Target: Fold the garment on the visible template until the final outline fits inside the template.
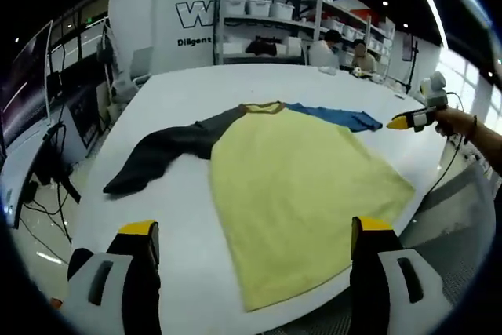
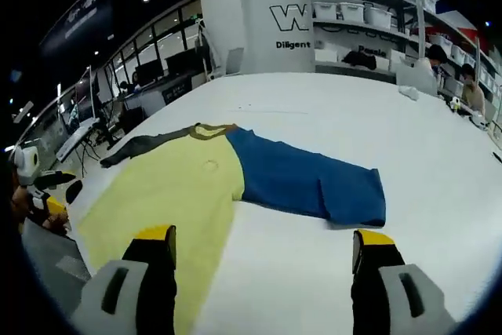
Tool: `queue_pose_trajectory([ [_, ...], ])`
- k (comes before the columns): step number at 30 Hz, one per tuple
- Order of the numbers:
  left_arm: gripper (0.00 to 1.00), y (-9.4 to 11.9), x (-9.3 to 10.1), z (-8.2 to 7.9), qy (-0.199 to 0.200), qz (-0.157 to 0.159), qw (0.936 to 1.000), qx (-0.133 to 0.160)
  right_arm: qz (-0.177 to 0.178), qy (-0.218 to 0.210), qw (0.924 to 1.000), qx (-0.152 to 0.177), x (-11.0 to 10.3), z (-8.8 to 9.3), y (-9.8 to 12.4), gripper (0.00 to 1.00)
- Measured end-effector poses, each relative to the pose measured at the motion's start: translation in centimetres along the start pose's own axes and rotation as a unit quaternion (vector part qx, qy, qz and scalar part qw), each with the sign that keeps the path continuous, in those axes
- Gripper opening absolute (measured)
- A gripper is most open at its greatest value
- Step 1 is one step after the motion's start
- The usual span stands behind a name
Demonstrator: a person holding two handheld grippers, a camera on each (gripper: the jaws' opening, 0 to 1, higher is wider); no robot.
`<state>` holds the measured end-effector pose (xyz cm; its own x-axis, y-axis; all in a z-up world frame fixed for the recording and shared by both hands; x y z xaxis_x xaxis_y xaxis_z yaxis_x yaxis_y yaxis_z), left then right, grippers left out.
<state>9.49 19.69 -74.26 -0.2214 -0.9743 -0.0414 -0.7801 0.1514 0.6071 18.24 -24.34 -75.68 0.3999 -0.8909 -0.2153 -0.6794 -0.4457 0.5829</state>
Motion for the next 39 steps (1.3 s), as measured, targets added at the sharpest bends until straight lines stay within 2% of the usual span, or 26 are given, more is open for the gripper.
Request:
queue_pose_trajectory([
  [4, 0.98, -0.2, -0.1, 0.2, 0.003, 0.003, 1.0, -0.008, 0.014, 0.012, 0.9998, -0.006, 2.2, -0.4, -1.2, 0.82],
  [7, 0.97, -0.2, 0.2, 0.0, -0.009, 0.011, 0.9999, 0.002, 0.024, 0.024, 0.9994, -0.006, 3.4, -0.7, -2.1, 0.81],
  [11, 0.96, -0.4, 0.6, 0.1, -0.015, 0.017, 0.9997, -0.007, 0.038, 0.02, 0.9991, -0.005, 5.1, -0.9, -3.0, 0.67],
  [13, 0.96, -0.4, 0.6, 0.2, -0.016, 0.017, 0.9997, -0.009, 0.039, 0.028, 0.9988, -0.007, 5.7, -0.9, -3.5, 0.64],
  [15, 0.95, -0.5, 0.8, 0.2, -0.019, 0.021, 0.9995, -0.01, 0.047, 0.031, 0.9981, -0.025, 6.6, -0.4, -4.2, 0.62],
  [18, 0.93, -0.6, 0.6, 0.4, -0.02, 0.024, 0.9994, -0.014, 0.054, 0.032, 0.9972, -0.041, 6.8, 0.1, -4.5, 0.56],
  [22, 0.91, -0.7, 0.1, 1.0, -0.012, 0.018, 0.9994, -0.027, 0.057, 0.031, 0.9964, -0.055, 7.1, 0.6, -4.7, 0.38],
  [26, 0.91, -0.6, 0.1, 1.1, -0.009, 0.018, 0.9993, -0.03, 0.062, 0.034, 0.9953, -0.066, 7.5, 0.8, -4.7, 0.29],
  [31, 0.87, -0.7, -0.2, 1.7, -0.013, 0.012, 0.9987, -0.048, 0.074, 0.047, 0.9925, -0.085, 8.0, 1.1, -4.7, 0.05],
  [33, 0.86, -0.6, -0.2, 1.7, -0.012, 0.013, 0.9988, -0.046, 0.072, 0.038, 0.9932, -0.083, 8.1, 1.2, -4.8, 0.05],
  [35, 0.86, -0.6, -0.2, 1.6, -0.01, 0.014, 0.9989, -0.044, 0.076, 0.032, 0.9934, -0.08, 8.3, 0.9, -4.7, 0.0],
  [39, 0.85, -0.5, -0.3, 1.5, -0.011, 0.011, 0.999, -0.041, 0.086, 0.024, 0.9937, -0.067, 8.2, 0.0, -4.2, 0.0],
])
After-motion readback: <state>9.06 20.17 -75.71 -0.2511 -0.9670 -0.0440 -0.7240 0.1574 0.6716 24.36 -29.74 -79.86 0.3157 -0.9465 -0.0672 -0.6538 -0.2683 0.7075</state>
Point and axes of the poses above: the point that each gripper's makers call its tool centre point, and the gripper's own axes: y roughly backward along the fingers, x roughly to its right, z roughly out of its underside, the point moved 7 cm from there along y, roughly backward along the fingers, and after that the axes turned 10 degrees about -z, right-handed, at the moved point
